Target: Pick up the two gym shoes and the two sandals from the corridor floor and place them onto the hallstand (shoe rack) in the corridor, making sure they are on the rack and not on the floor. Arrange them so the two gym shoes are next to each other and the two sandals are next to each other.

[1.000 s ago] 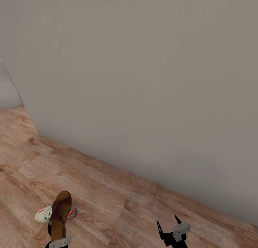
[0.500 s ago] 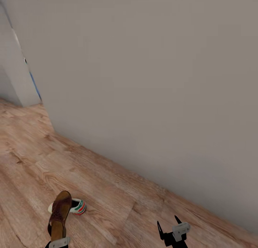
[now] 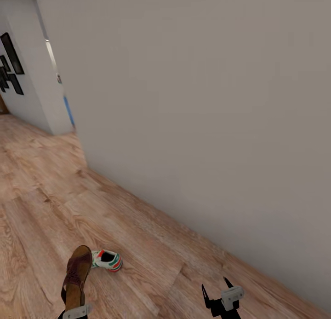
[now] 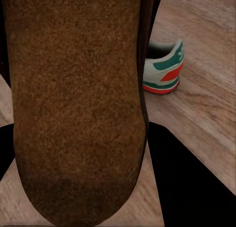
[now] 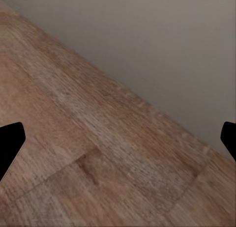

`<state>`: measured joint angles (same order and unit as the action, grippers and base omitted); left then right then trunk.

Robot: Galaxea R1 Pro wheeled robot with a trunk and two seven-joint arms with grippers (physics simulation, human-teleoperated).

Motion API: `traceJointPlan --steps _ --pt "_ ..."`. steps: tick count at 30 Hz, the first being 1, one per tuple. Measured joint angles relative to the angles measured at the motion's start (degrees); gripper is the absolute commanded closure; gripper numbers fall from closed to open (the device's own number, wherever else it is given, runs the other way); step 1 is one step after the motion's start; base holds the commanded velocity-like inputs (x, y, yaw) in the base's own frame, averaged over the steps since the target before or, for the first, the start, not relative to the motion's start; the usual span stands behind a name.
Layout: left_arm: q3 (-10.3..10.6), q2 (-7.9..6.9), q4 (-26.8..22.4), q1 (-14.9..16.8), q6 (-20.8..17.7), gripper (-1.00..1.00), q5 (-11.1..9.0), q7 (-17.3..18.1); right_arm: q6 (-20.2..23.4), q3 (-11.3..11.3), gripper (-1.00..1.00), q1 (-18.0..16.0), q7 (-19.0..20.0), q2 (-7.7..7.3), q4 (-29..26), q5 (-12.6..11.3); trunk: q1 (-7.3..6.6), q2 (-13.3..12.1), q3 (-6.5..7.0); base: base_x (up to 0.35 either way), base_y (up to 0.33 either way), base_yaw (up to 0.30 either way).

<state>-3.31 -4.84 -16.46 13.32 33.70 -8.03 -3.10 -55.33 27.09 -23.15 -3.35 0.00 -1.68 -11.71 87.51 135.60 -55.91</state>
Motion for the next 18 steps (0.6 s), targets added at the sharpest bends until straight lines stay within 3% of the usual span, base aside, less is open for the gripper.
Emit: traceJointPlan --steps 18 --pt "-0.02 0.00 0.01 0.00 0.00 1.00 -0.01 -0.01 0.10 0.01 -1.00 -0.03 0.01 0.09 -0.02 0.01 0.00 0.00 0.41 0.000 0.000 0.261"
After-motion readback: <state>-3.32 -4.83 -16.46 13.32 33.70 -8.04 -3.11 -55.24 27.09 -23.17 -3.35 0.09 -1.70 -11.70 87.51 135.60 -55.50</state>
